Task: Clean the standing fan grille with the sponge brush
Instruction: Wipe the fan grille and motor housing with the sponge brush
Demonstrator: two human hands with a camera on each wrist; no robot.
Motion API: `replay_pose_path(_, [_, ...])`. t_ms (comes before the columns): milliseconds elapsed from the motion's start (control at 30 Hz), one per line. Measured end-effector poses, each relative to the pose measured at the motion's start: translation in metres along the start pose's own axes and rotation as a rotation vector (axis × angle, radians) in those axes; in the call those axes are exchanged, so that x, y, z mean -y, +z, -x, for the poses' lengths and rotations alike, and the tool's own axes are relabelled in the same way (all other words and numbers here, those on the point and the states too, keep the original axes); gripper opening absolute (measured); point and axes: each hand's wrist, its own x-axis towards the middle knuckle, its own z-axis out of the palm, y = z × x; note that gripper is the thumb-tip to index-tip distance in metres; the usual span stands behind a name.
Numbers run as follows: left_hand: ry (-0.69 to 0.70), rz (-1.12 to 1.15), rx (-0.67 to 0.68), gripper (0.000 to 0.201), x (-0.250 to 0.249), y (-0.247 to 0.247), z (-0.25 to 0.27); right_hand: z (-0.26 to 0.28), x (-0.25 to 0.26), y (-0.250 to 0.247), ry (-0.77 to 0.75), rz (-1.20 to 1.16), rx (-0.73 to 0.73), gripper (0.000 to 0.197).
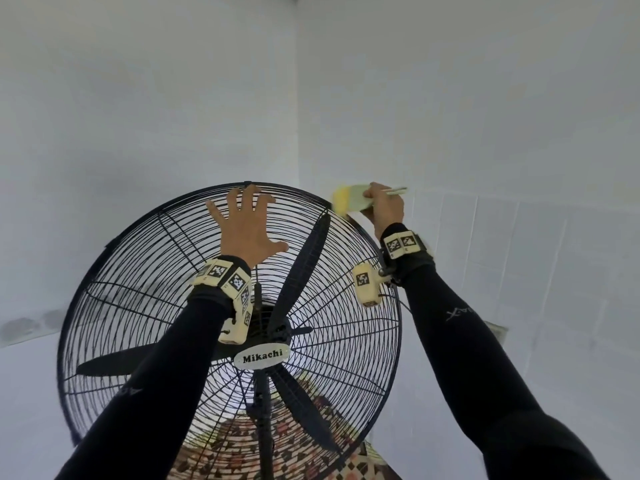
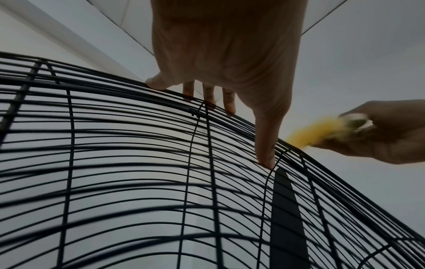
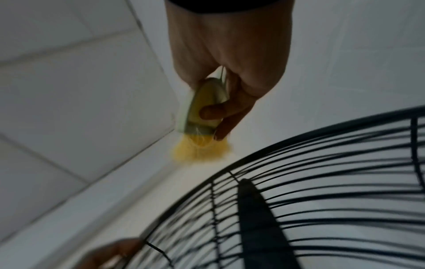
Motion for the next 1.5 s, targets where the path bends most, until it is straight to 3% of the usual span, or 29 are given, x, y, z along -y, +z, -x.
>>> replay_pose_path(100, [-0.003,-0.027,0.019,0.105,-0.004,-0.002,0.0,0.004,-0.005,0.002,-0.006,0.119,0.027,0.025])
replay_pose_path(167, [-0.006,-0.035,0.02,0.106,-0.003,-0.002,-0.001,0.007,-0.004,0.004,-0.007,0.087,0.07,0.02])
replay_pose_path(233, [-0.006,-0.038,0.023,0.107,-0.001,-0.002,0.0,0.015,-0.003,0.007,-0.111,0.09,0.005,0.012])
replay_pose_path(333, [-0.001,-0.032,0.026,0.107,-0.002,-0.002,0.0,0.029,-0.008,0.01,-0.308,0.278,0.005,0.018])
replay_pose_path(433, [-0.004,-0.033,0.027,0.107,-0.003,-0.001,0.0,0.039,-0.007,0.01,-0.344,0.29,0.01,0.01])
replay_pose_path(567, [0.0,-0.028,0.027,0.106,-0.003,-0.001,0.0,0.056,-0.022,0.01,-0.477,0.245,-0.027,0.023])
replay_pose_path(667, [-0.011,-0.042,0.037,0.107,-0.003,-0.001,0.0,0.066,-0.031,0.01,-0.483,0.328,0.046,0.017])
replay_pose_path(800, [-0.003,-0.032,0.043,0.108,-0.004,-0.001,0.001,0.077,-0.038,0.006,-0.55,0.244,-0.066,0.026])
replay_pose_path(967, [0.0,-0.008,0.027,0.105,-0.001,-0.001,0.0,0.091,-0.055,0.004,-0.537,0.412,0.116,0.028])
replay_pose_path(1100, [0.02,-0.003,0.027,0.104,-0.001,0.0,0.001,0.097,-0.06,0.003,-0.604,0.312,-0.004,0.031])
replay_pose_path(1233, [0.067,-0.058,0.012,0.104,0.007,0.006,0.005,0.1,-0.069,0.0,-0.541,0.462,0.146,0.029])
replay_pose_path(1367, [0.168,-0.126,0.003,0.119,0.019,0.014,0.014,0.107,-0.075,-0.001,-0.609,0.352,0.002,0.031])
replay_pose_path(1500, [0.22,-0.158,0.0,0.131,0.034,0.027,0.036,0.119,-0.082,-0.001,-0.535,0.454,0.169,0.031])
